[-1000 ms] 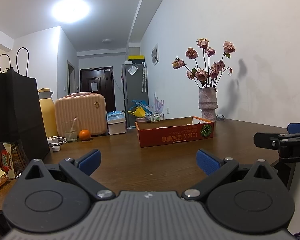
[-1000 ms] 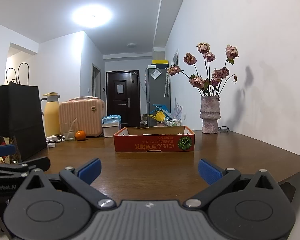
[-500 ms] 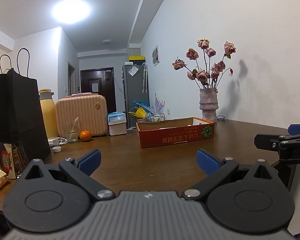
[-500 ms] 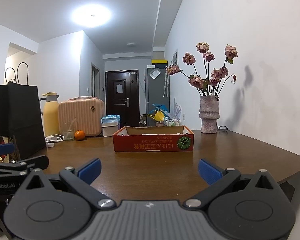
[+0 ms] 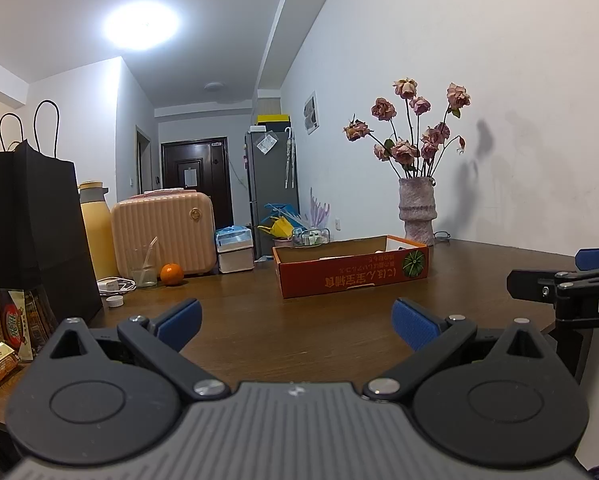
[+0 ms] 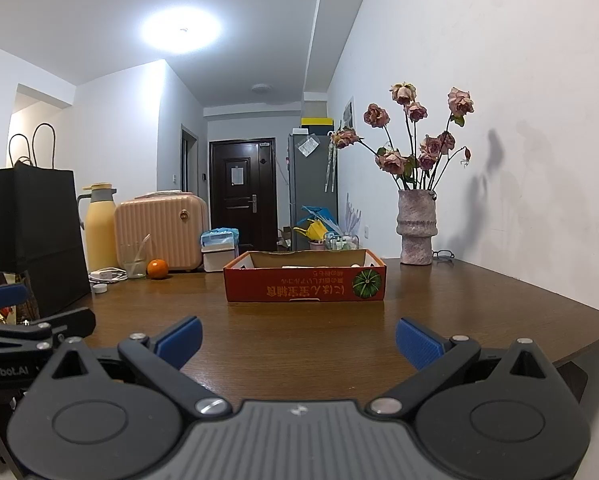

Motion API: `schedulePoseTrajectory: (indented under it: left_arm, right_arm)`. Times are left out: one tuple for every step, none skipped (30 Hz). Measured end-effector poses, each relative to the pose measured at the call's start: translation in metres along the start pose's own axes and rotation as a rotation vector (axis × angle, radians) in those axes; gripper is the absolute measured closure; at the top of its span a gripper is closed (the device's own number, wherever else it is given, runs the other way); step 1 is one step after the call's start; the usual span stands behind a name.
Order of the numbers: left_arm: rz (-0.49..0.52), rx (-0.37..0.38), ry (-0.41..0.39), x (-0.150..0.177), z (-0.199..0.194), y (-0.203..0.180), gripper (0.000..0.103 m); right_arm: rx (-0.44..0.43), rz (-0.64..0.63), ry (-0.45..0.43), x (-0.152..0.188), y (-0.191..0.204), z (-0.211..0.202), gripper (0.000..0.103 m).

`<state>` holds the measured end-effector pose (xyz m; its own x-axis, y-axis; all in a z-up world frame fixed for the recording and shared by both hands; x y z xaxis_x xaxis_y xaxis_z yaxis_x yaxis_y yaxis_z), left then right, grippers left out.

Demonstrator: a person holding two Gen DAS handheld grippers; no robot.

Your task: Organize rigid objects

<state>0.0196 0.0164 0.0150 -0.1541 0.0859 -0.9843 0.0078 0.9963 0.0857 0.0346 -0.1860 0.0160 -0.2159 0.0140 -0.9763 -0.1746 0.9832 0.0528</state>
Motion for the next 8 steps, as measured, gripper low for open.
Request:
schedulePoseTrajectory:
  left_arm:
    - [-0.001,0.001,0.005,0.0004,0.0008,0.0005,0.0]
    - [-0.002,0.004,0.009,0.0004,0.0016,0.0008,0.0]
    - [-0.001,0.006,0.013,0.0007,0.0021,0.001,0.0]
    - [0.001,0.005,0.014,0.0008,0.002,0.0008,0.0]
    - [0.001,0.006,0.014,0.0015,0.0011,0.0006,0.0]
    - [0.0,0.008,0.015,0.0012,0.0013,0.0009,0.0]
    - [-0.001,0.008,0.015,0.0013,0.0016,0.0012,0.0]
    - [0.0,0.008,0.015,0.0014,0.0017,0.0011,0.0]
  right_arm:
    - [0.001,0.0,0.001,-0.0001,-0.0001,0.0003,0.0]
    - [0.001,0.0,0.001,0.0001,-0.0003,0.0004,0.0]
    - [0.001,0.001,0.001,0.0001,-0.0003,0.0003,0.0]
    - [0.002,0.001,0.001,0.0,-0.0003,0.0004,0.0]
    - [0.002,0.001,0.001,0.0003,-0.0001,0.0007,0.0]
    - [0.001,0.001,0.001,0.0001,-0.0004,0.0004,0.0]
    - [0.001,0.001,0.002,0.0003,-0.0003,0.0004,0.0]
    - [0.0,0.001,0.001,0.0001,-0.0005,0.0004,0.0]
Point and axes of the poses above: each gripper's, at about its wrist camera, not at the fingertips, and z roughly the way its jaws point, y to its left, x to its underside, the point moved 1 cm from there along z, roughly the way its jaws point, and after that the axes turned 2 degrees about y, right-handed, at the moved point
